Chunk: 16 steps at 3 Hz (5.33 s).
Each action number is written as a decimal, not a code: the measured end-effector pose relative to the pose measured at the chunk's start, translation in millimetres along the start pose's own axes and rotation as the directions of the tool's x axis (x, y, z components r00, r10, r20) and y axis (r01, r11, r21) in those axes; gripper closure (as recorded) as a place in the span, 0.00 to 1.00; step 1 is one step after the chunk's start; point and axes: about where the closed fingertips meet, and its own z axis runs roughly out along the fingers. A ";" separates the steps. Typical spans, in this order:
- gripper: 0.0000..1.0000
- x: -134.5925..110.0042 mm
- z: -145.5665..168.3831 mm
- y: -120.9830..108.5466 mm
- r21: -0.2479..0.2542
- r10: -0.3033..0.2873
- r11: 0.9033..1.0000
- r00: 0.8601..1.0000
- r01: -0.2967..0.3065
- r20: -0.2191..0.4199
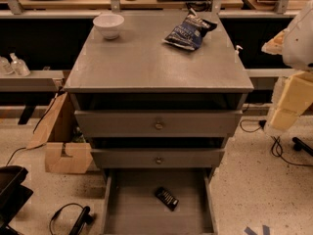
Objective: Pick rxbar chocolate from bottom drawer and place on counter
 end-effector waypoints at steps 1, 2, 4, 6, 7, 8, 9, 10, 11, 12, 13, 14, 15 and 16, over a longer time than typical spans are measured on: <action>0.00 0.0 0.0 0.0 0.000 0.000 1.000 1.000 0.000 0.000; 0.00 4.5 17.9 -2.7 0.008 0.015 1.000 1.000 -0.015 0.023; 0.00 51.9 165.5 30.6 -0.075 0.110 0.992 0.979 -0.098 0.174; 0.00 61.7 268.2 22.0 -0.052 0.168 0.986 0.942 -0.159 0.292; 0.00 61.8 273.8 21.2 -0.055 0.174 0.985 0.940 -0.165 0.295; 0.00 55.9 289.9 29.6 -0.074 0.175 0.984 0.930 -0.159 0.323; 0.00 30.2 364.1 77.9 -0.152 0.211 0.976 0.866 -0.158 0.454; 0.00 6.9 429.6 102.3 -0.148 0.213 0.977 0.804 -0.157 0.555; 0.00 -15.6 516.5 108.2 -0.136 0.212 0.977 0.741 -0.163 0.638; 0.00 -19.1 591.1 130.0 -0.225 0.295 0.955 0.714 -0.194 0.635; 0.00 -19.2 593.3 130.5 -0.229 0.298 0.954 0.713 -0.195 0.635; 0.00 -20.5 664.4 149.4 -0.331 0.383 0.919 0.681 -0.214 0.624; 0.00 -15.8 732.2 154.9 -0.394 0.441 0.889 0.666 -0.232 0.602; 0.00 -9.5 788.0 153.0 -0.426 0.467 0.873 0.662 -0.239 0.586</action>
Offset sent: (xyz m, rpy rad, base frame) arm 0.0453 -0.0186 -0.1157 0.1579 -0.0557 -0.0628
